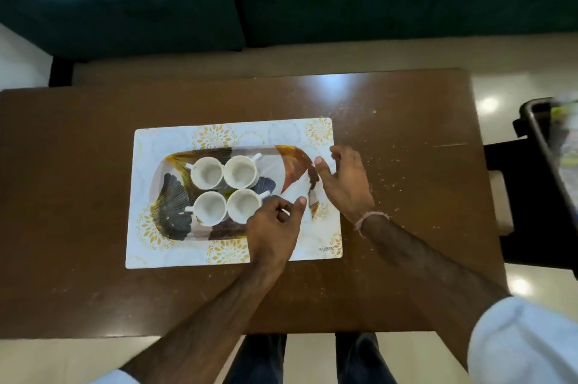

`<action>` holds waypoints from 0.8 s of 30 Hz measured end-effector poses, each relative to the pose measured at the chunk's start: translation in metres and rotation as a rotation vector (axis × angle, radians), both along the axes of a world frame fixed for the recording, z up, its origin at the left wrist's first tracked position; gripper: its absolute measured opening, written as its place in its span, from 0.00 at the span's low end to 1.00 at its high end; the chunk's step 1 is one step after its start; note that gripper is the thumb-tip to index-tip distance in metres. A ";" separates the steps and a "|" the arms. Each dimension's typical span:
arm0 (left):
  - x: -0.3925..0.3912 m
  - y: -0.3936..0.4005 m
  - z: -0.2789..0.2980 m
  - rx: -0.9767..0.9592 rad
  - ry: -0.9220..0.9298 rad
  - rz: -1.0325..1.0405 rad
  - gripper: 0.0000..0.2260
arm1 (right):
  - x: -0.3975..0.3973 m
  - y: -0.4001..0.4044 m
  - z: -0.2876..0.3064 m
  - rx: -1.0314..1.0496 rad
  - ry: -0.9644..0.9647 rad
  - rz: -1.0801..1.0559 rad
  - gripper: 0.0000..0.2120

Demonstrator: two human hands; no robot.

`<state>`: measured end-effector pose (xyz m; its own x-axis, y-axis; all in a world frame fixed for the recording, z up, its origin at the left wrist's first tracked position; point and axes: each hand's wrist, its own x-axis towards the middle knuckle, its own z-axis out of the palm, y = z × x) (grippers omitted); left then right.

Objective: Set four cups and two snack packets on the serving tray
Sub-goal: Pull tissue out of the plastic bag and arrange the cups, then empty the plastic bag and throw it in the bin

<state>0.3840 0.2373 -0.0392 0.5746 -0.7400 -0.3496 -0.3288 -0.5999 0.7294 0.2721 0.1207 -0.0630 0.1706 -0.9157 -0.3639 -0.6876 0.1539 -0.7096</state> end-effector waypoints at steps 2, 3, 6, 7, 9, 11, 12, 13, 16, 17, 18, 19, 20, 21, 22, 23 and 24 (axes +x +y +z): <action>-0.010 -0.029 0.011 -0.021 0.028 -0.047 0.13 | -0.016 -0.017 0.016 -0.001 -0.036 0.014 0.23; -0.014 -0.043 0.015 -0.034 0.030 -0.065 0.12 | -0.022 -0.025 0.024 -0.007 -0.048 0.019 0.23; -0.035 -0.091 0.031 -0.081 0.015 -0.123 0.12 | -0.054 -0.054 0.051 -0.056 -0.066 0.001 0.25; -0.043 -0.106 0.036 -0.104 0.009 -0.140 0.12 | -0.066 -0.064 0.060 -0.072 -0.073 -0.010 0.25; -0.060 -0.131 0.044 -0.155 -0.004 -0.197 0.14 | -0.089 -0.082 0.074 -0.095 -0.085 -0.040 0.25; -0.084 -0.156 0.054 -0.188 -0.002 -0.277 0.16 | -0.121 -0.099 0.087 -0.126 -0.095 -0.083 0.25; -0.096 -0.168 0.059 -0.197 0.003 -0.309 0.17 | -0.137 -0.106 0.093 -0.144 -0.094 -0.107 0.25; -0.107 -0.179 0.064 -0.204 0.002 -0.336 0.18 | -0.151 -0.112 0.097 -0.156 -0.089 -0.129 0.25; -0.156 -0.213 0.074 -0.230 -0.022 -0.426 0.20 | -0.206 -0.130 0.108 -0.188 -0.072 -0.222 0.24; -0.174 -0.223 0.076 -0.238 -0.030 -0.451 0.21 | -0.225 -0.135 0.111 -0.200 -0.066 -0.248 0.24; -0.190 -0.231 0.077 -0.244 -0.040 -0.467 0.21 | -0.241 -0.138 0.113 -0.208 -0.061 -0.268 0.24; -0.209 -0.240 0.077 -0.249 -0.047 -0.488 0.22 | -0.260 -0.141 0.114 -0.213 -0.054 -0.296 0.24; -0.229 -0.249 0.076 -0.252 -0.053 -0.513 0.22 | -0.280 -0.144 0.115 -0.211 -0.048 -0.328 0.23; -0.249 -0.256 0.074 -0.252 -0.058 -0.543 0.23 | -0.300 -0.147 0.115 -0.204 -0.048 -0.363 0.23; -0.269 -0.263 0.071 -0.242 -0.060 -0.572 0.23 | -0.318 -0.148 0.114 -0.196 -0.052 -0.397 0.23; -0.285 -0.270 0.067 -0.227 -0.053 -0.596 0.24 | -0.334 -0.149 0.114 -0.195 -0.052 -0.422 0.22; -0.306 -0.276 0.063 -0.211 -0.035 -0.622 0.24 | -0.353 -0.149 0.112 -0.201 -0.040 -0.446 0.22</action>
<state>0.0784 -0.0384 0.0234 0.0260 -0.9885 -0.1493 -0.5933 -0.1355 0.7935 -0.0809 -0.0284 0.0490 -0.2443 -0.9540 -0.1738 -0.5571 0.2848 -0.7801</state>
